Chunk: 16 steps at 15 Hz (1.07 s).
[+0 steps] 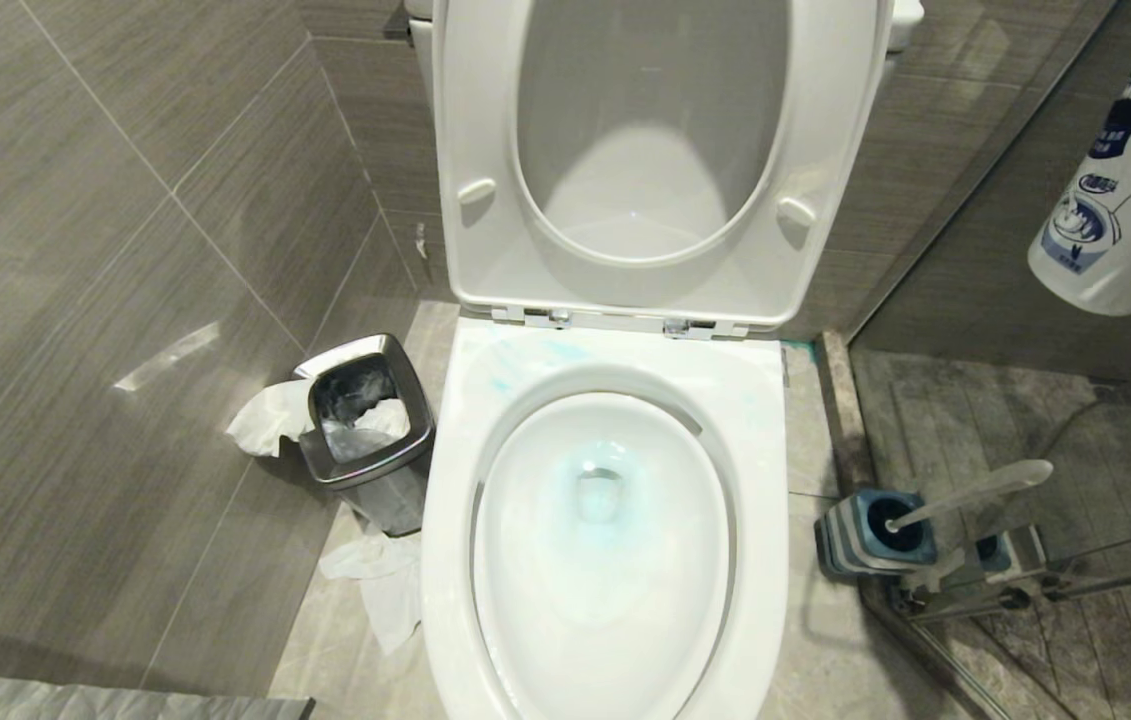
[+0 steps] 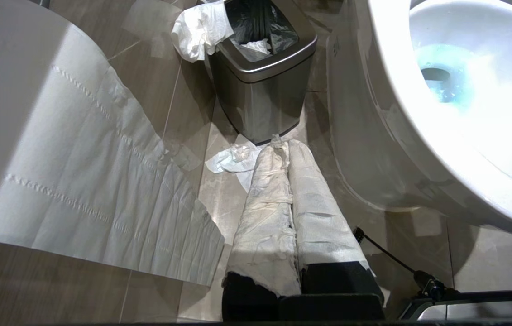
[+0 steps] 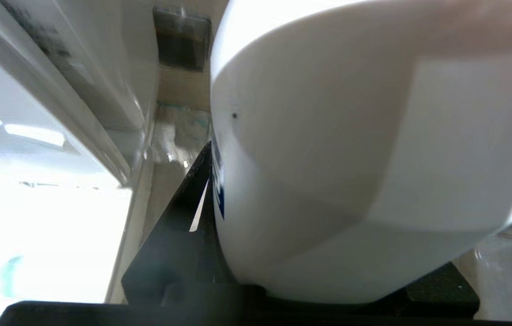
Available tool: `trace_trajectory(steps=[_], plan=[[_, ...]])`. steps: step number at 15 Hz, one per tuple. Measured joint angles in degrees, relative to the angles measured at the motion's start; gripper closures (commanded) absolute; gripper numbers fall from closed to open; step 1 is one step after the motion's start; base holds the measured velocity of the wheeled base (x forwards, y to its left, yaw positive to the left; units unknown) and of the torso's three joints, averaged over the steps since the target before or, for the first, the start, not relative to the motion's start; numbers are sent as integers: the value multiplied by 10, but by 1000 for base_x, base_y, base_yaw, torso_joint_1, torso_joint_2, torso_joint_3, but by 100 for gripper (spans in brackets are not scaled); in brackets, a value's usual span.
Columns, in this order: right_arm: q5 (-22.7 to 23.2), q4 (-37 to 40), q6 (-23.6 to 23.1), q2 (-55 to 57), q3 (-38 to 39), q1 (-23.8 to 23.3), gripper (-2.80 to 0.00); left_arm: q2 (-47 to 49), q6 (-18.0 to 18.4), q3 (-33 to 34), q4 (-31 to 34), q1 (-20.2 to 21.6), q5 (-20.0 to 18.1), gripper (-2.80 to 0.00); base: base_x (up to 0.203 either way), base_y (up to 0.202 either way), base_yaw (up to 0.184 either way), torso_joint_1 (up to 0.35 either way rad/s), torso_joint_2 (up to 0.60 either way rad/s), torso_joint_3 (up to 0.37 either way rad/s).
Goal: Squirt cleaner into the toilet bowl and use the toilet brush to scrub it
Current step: Place the cleaning agent on the floor
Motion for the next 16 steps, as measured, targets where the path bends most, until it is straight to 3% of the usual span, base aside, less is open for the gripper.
trace_trajectory(steps=[5,8,16], plan=[[-9,113,-6,2,-32,6,0,0,0,0,0,0,0,0,0,0,0,0,0,0],[-40,113,-16,2,-35,7,0,0,0,0,0,0,0,0,0,0,0,0,0,0],[-42,109,-54,-4,-25,5,0,0,0,0,0,0,0,0,0,0,0,0,0,0]])
